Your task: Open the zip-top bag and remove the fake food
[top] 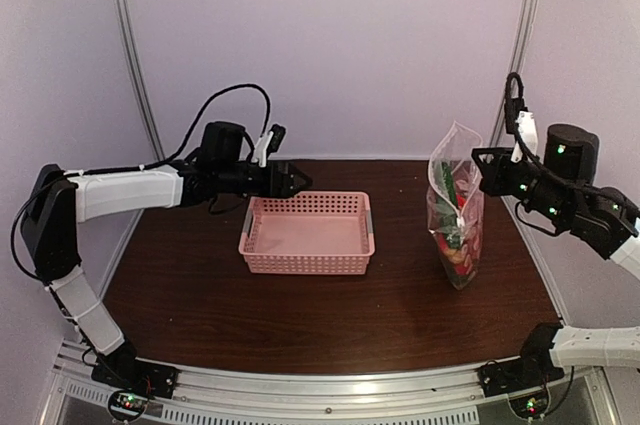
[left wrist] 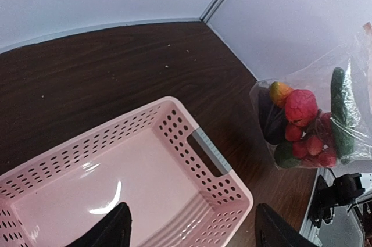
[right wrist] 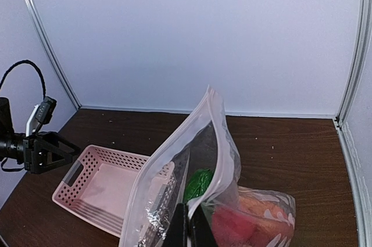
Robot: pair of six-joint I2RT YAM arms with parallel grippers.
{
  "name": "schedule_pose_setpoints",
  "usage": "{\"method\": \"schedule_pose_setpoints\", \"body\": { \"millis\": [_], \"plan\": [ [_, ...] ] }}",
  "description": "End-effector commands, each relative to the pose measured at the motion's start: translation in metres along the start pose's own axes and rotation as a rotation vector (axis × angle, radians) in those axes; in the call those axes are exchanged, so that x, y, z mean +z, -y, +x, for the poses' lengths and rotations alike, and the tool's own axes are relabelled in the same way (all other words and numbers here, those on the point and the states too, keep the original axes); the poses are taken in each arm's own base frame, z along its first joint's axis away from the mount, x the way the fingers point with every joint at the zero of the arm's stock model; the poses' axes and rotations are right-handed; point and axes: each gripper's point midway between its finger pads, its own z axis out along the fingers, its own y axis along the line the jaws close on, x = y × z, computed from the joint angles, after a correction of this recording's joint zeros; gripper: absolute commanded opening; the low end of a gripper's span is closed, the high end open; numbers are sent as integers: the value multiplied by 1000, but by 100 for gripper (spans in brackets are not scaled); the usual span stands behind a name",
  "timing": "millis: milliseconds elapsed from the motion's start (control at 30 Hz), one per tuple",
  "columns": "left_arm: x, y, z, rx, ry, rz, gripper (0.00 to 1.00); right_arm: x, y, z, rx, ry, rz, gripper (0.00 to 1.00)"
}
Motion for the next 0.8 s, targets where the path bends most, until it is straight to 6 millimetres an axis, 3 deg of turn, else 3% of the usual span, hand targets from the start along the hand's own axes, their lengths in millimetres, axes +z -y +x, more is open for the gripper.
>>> {"method": "schedule_pose_setpoints", "body": {
  "millis": [0,333,567,767],
  "plan": [
    [9,-39,32,-69,-81,-149,74,19,8,0,-50,35,70,0],
    [18,-99,78,-192,-235,-378,83,69,-18,41,-51,-48,-33,0],
    [-18,-152,90,-318,-220,-544,84,108,-50,65,-5,-113,-157,0],
    [-55,-186,94,-377,-190,-657,84,133,-72,89,73,-164,-253,0]
  ]
}}
